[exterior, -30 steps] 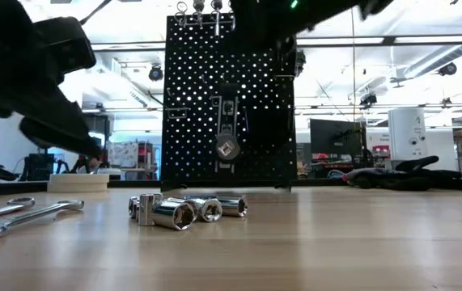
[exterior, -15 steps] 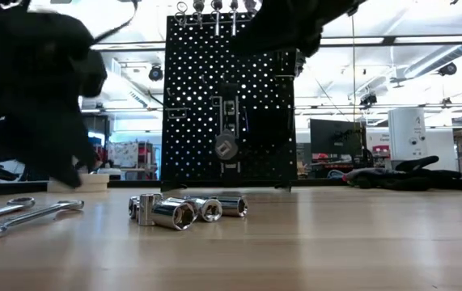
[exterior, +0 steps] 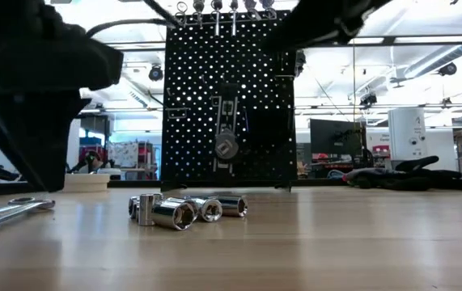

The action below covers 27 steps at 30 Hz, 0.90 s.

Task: Hang tools onto peg board
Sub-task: Hang the left wrench on the pegboard

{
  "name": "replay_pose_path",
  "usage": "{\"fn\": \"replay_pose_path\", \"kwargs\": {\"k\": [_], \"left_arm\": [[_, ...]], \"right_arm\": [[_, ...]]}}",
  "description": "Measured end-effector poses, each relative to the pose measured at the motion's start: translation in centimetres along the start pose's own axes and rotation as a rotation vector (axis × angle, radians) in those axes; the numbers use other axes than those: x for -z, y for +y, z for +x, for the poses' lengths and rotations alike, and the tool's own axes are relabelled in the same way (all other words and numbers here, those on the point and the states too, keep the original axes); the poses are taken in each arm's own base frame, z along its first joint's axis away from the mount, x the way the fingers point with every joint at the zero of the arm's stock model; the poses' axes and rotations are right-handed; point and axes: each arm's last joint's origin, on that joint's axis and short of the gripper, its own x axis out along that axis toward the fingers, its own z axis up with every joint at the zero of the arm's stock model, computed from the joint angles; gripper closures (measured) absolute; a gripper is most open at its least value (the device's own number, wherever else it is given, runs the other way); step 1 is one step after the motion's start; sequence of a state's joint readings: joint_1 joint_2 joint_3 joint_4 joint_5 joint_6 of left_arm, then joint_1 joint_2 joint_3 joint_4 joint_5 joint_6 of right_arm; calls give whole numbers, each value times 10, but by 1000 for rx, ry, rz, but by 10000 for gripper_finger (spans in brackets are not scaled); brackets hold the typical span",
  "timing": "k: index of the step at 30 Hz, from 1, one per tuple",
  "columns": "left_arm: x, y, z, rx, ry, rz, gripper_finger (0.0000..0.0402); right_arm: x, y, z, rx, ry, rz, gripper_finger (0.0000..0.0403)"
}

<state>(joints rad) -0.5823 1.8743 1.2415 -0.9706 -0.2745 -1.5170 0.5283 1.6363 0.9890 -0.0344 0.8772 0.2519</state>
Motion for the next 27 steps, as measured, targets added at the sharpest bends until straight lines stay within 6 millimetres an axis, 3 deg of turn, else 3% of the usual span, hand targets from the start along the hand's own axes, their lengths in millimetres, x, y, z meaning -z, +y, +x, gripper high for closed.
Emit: {"fn": "replay_pose_path", "kwargs": {"k": [6,17,20,27], "left_arm": [[1,-4,4,-7,4,-87,171],[10,11,25,-69,57,-186,175],[12,16,34,-38,60,-189,205],[12,12,42,35,39,-153,323]], "right_arm": [[19,0,-2,38,24,38,353],[42,-1,-3,44,58,86,363],[42,-1,-3,43,57,88,359],[42,-2,-3,42,55,88,364]]}}
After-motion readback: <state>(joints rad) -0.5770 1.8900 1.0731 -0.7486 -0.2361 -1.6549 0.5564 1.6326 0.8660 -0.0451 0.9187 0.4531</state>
